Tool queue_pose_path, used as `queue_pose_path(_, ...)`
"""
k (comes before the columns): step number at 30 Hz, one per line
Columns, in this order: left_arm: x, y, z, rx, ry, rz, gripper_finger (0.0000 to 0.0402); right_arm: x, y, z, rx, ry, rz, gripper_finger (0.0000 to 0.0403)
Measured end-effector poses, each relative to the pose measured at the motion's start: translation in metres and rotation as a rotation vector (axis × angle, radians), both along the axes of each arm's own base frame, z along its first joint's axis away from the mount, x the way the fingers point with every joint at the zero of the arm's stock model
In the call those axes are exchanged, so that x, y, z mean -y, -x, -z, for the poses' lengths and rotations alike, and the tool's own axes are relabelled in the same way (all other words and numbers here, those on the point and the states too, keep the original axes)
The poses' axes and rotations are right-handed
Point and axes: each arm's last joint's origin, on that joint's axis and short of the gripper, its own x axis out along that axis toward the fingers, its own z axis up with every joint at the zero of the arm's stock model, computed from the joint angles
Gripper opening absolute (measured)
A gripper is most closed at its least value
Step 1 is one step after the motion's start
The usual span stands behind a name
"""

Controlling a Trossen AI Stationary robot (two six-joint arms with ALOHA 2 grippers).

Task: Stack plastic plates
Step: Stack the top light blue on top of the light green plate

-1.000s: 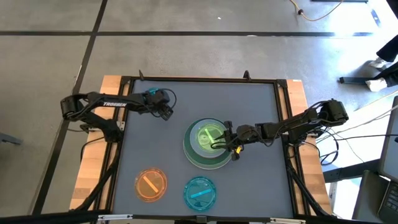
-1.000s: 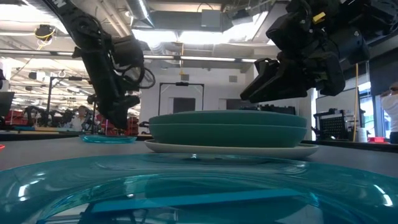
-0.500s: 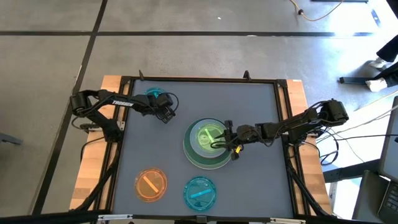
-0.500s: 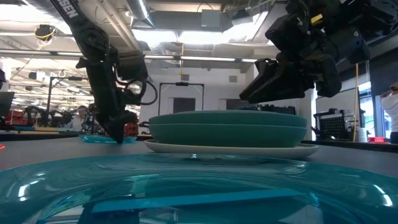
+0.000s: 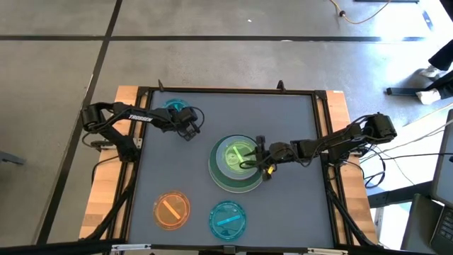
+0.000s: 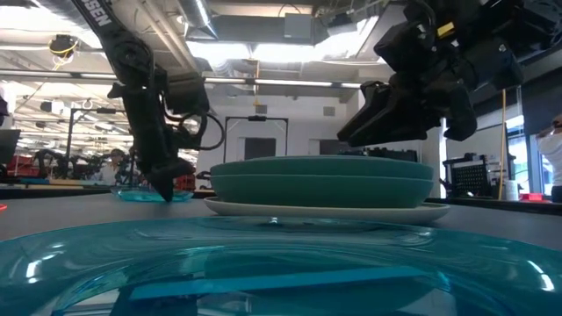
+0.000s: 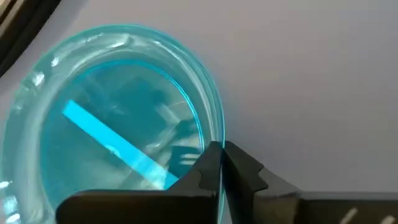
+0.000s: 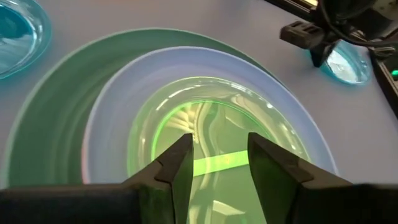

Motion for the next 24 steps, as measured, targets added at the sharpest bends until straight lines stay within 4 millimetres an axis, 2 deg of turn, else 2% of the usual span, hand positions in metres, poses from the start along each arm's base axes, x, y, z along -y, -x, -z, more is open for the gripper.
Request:
queue_pose_path(4, 0.007, -0.007, -0.008, 0.000, -0.007, 0.055, 0.0003, 0.001, 0.000, 0.000, 0.003, 0.010, 0.018, 0.0145)
queue_pose_path(10, 0.026, -0.031, -0.038, 0.056, -0.084, 0.148, 0.0005, 0.001, 0.001, -0.005, 0.023, 0.010, 0.024, 0.0145)
queue_pose_path(19, 0.079, -0.074, -0.082, 0.183, -0.163, 0.461, 0.0004, 0.002, 0.006, -0.016, 0.052, 0.002, 0.025, 0.0145)
queue_pose_path(24, 0.110, -0.091, -0.100, 0.327, -0.193, 0.645, 0.0005, 0.002, 0.010, -0.019, 0.035, 0.001, 0.026, 0.0145)
